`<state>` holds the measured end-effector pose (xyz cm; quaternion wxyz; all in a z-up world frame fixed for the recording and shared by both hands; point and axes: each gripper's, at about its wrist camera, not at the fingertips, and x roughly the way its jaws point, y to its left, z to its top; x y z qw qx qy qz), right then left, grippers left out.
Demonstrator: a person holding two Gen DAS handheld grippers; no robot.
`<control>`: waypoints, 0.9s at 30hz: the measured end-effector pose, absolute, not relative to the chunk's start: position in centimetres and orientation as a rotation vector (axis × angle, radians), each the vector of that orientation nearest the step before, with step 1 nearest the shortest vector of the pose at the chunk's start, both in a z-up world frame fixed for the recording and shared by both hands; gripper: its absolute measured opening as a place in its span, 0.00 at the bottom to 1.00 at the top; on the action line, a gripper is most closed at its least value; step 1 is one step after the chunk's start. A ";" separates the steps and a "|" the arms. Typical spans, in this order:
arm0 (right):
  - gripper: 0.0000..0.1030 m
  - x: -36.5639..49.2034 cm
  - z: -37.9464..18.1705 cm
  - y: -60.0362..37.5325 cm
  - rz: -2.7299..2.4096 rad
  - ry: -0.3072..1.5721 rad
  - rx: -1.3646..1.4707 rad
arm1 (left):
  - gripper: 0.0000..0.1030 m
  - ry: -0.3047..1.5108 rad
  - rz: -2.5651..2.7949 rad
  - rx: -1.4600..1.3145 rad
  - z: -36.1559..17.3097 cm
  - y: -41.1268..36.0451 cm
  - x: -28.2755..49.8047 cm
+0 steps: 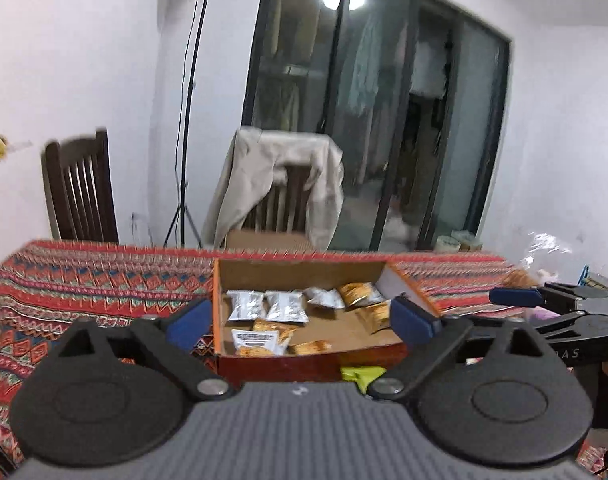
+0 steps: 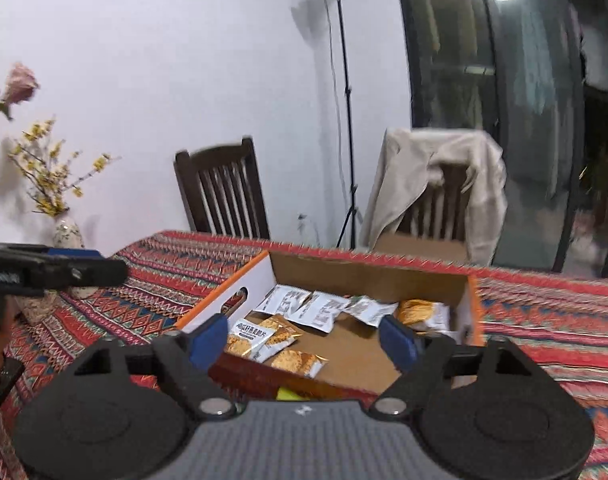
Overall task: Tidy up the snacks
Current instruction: 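Withdraw both open tools from the box back toward the snack pile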
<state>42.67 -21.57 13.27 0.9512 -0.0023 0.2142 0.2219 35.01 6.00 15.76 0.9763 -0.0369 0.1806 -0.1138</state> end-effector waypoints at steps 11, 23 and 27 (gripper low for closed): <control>1.00 26.0 11.5 -27.2 0.351 0.349 -0.055 | 1.00 0.283 -0.155 -0.081 10.7 1.3 20.1; 1.00 15.6 1.4 -28.4 0.289 0.403 -0.007 | 1.00 0.440 -0.082 -0.074 2.0 -0.2 14.1; 1.00 14.9 0.1 -27.6 0.276 0.424 -0.030 | 1.00 0.441 -0.078 -0.085 1.8 0.2 13.9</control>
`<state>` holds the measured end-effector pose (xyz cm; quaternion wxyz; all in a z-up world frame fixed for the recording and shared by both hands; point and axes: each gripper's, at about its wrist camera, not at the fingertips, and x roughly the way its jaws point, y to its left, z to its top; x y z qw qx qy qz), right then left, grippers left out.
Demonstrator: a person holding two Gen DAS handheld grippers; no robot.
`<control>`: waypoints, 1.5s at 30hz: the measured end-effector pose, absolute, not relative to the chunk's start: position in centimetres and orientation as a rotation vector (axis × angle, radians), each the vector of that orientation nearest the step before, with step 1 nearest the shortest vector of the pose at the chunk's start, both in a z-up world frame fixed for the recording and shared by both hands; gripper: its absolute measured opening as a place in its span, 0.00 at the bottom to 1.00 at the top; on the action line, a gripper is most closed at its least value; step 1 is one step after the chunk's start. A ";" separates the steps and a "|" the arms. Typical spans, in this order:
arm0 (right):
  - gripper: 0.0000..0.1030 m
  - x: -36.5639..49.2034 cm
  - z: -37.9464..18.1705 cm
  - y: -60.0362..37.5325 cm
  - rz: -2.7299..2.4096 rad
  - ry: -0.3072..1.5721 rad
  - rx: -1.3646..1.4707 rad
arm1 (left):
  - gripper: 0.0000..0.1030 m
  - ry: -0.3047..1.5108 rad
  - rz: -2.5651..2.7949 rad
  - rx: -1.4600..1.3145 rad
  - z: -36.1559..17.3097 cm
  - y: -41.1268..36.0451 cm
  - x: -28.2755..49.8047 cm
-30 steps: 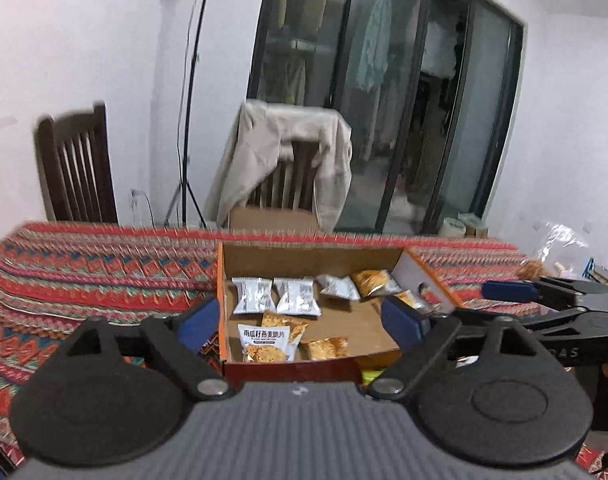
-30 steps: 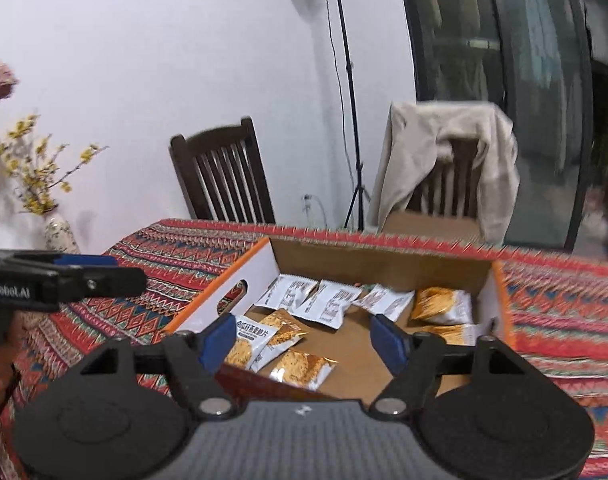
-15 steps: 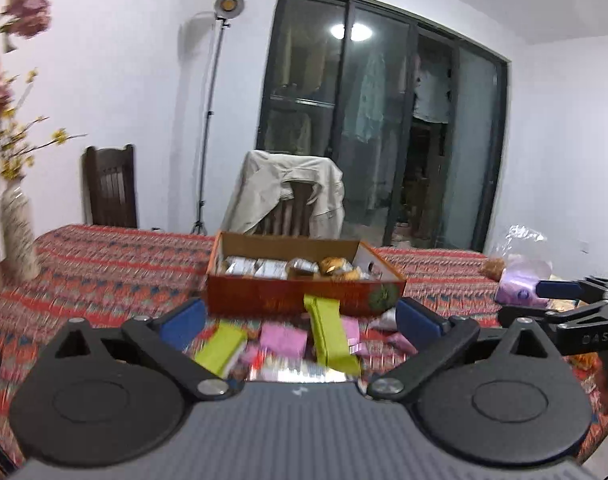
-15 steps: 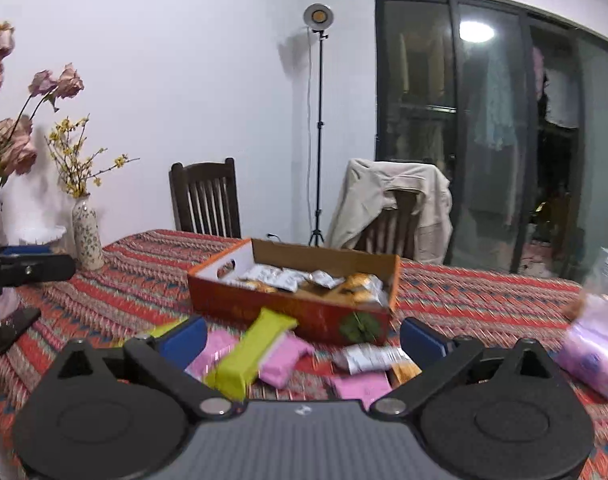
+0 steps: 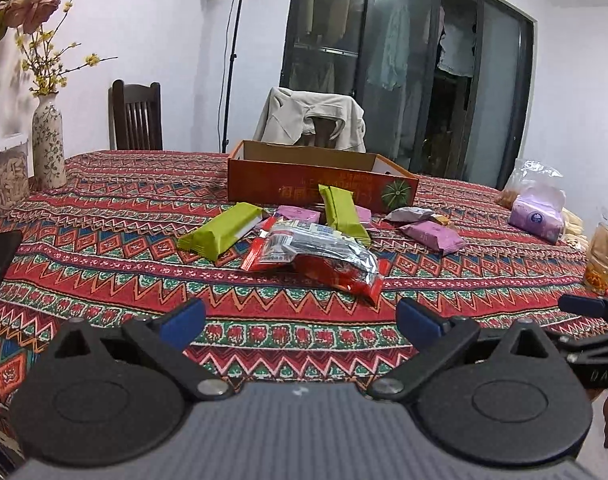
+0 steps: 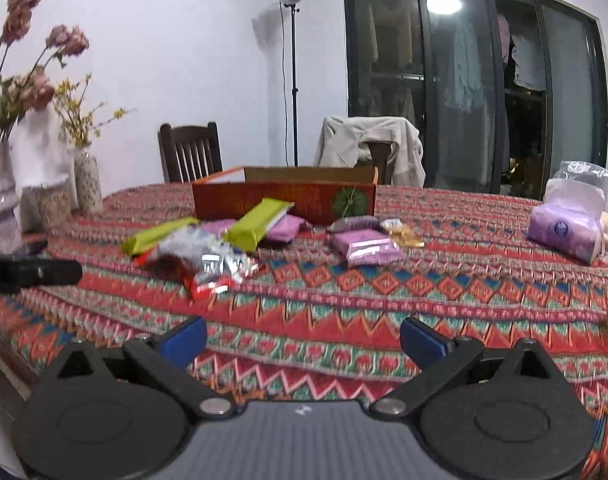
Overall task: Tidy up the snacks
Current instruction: 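Withdraw both open tools from the box back toward the snack pile, then grasp a lime-green bar with the left tool while the right tool grasps a white packet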
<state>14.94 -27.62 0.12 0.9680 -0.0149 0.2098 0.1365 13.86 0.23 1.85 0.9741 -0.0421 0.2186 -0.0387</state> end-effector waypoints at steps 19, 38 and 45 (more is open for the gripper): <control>1.00 17.6 -0.8 -27.6 0.239 0.342 -0.057 | 1.00 0.536 -0.123 -0.120 0.4 0.2 18.9; 0.90 29.9 2.3 -27.9 0.238 0.366 -0.173 | 0.72 0.644 -0.261 -0.116 1.7 -5.0 39.4; 0.77 39.7 2.5 -27.7 0.306 0.488 -0.145 | 0.52 0.693 -0.279 -0.120 0.1 -5.6 41.6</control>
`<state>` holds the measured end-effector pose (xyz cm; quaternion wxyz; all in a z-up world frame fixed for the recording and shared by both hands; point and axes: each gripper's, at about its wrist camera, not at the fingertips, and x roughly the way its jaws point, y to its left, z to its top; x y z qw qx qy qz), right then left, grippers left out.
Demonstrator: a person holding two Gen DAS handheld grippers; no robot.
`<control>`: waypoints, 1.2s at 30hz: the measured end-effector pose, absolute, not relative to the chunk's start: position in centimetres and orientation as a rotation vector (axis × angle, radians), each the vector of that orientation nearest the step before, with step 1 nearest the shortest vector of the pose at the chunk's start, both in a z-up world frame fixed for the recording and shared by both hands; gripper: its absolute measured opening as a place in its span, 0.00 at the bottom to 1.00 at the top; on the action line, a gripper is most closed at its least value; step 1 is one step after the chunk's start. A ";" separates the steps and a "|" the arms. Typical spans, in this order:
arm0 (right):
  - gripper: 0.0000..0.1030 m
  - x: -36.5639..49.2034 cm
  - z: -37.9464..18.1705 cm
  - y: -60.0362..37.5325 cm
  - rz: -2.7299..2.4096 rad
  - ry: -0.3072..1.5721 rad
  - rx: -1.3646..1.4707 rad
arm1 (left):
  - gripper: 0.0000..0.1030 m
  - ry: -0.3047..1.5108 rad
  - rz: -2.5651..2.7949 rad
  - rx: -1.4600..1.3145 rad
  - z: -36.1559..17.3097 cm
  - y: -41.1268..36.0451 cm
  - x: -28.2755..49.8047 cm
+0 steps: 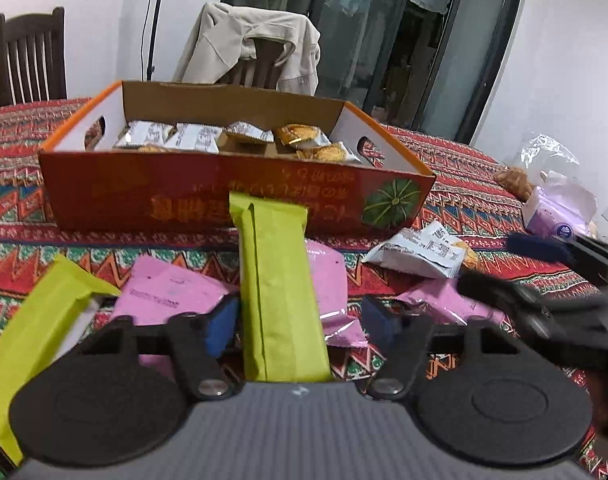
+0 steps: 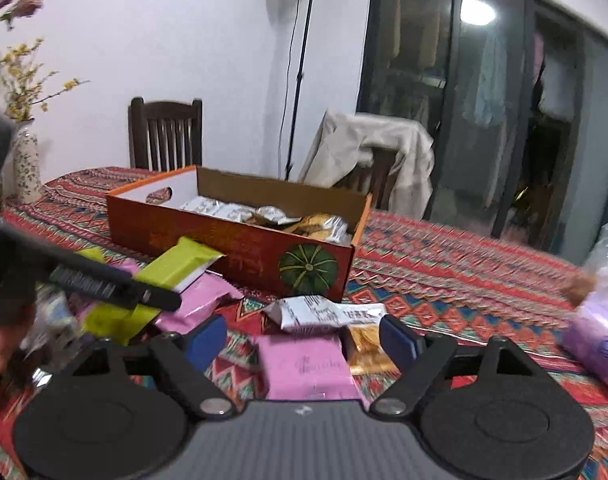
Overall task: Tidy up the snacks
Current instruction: 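Grasp a lime-green bar with the left tool while the right tool grasps a white packet, then carry the green bar and white packet into the box and open both tools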
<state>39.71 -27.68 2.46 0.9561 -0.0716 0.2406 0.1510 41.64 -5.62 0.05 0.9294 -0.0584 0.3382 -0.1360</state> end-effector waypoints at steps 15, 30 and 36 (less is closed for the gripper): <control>0.47 47.2 -1.4 -25.0 0.357 0.616 -0.162 | 0.38 0.583 -0.330 -0.132 2.9 -4.7 39.5; 0.42 33.4 3.0 -25.3 0.380 0.488 -0.079 | 0.38 0.539 -0.242 -0.242 5.0 -0.4 29.9; 0.42 27.8 2.0 -25.3 0.396 0.523 -0.046 | 0.38 0.557 -0.220 -0.242 4.9 0.1 27.0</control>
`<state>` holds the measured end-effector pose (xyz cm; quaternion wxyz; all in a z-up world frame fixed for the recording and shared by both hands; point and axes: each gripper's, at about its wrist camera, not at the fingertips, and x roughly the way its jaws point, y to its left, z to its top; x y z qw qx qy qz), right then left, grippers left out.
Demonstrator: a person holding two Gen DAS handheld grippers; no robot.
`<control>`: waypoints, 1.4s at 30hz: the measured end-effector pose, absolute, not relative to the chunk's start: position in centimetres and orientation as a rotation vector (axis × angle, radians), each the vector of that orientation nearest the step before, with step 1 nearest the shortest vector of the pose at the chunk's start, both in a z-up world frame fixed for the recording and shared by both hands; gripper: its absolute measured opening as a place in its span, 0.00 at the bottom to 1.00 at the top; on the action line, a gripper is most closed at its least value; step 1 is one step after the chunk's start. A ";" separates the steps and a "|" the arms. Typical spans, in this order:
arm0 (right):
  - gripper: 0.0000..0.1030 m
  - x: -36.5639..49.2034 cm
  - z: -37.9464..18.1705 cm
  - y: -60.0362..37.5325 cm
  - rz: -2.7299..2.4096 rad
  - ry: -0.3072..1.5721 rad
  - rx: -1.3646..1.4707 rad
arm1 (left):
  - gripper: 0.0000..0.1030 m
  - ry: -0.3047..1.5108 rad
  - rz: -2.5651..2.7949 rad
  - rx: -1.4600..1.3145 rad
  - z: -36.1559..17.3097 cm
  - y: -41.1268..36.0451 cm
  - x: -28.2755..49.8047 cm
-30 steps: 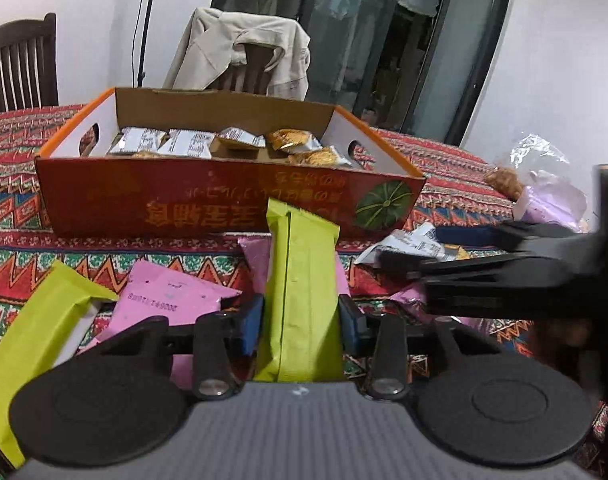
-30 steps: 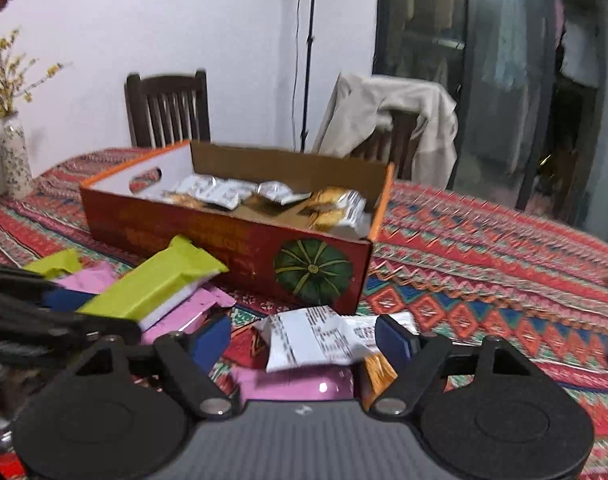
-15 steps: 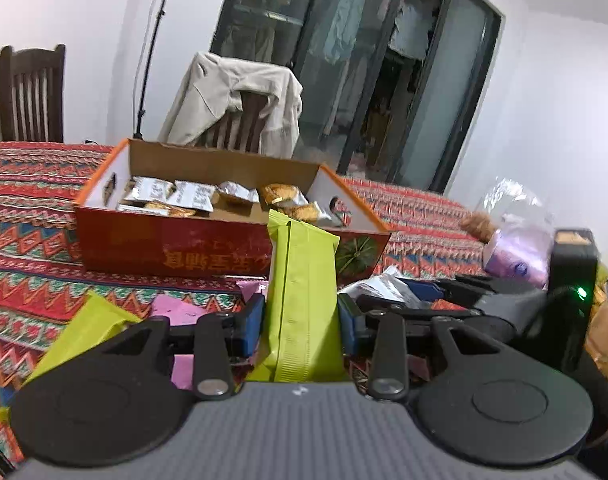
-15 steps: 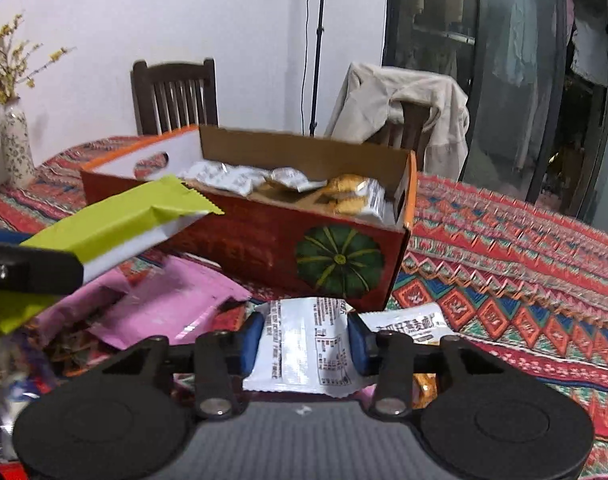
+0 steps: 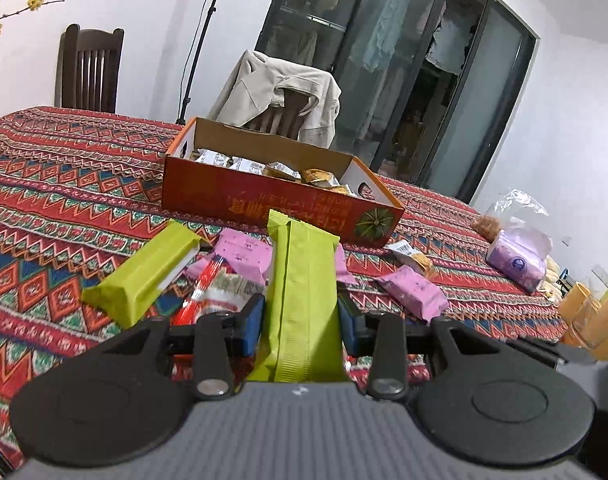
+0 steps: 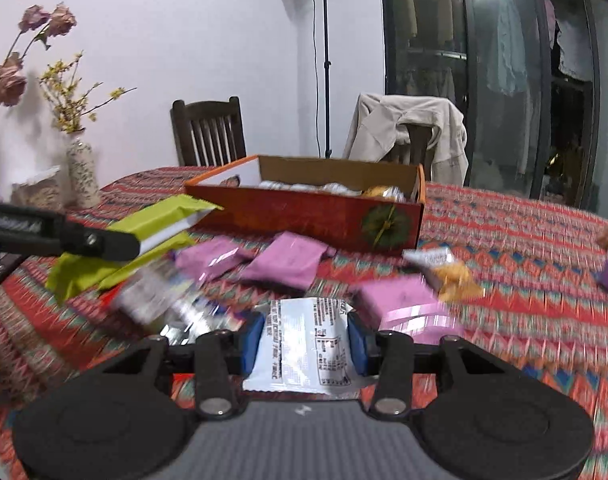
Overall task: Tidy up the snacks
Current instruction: 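Carry the green bar and white packet into the box and open both tools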
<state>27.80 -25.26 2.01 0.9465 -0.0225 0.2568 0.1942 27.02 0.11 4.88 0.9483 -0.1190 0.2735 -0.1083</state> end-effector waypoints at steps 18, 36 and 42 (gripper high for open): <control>0.42 26.3 3.9 -24.9 0.435 0.490 -0.061 | 0.38 0.473 -0.234 -0.243 8.5 2.7 28.5; 0.43 52.9 9.4 -24.2 0.391 0.548 -0.085 | 0.38 0.568 -0.076 -0.126 8.3 5.5 54.8; 0.44 56.5 6.0 -23.4 0.350 0.633 -0.128 | 0.40 0.596 -0.086 -0.116 5.7 5.5 55.7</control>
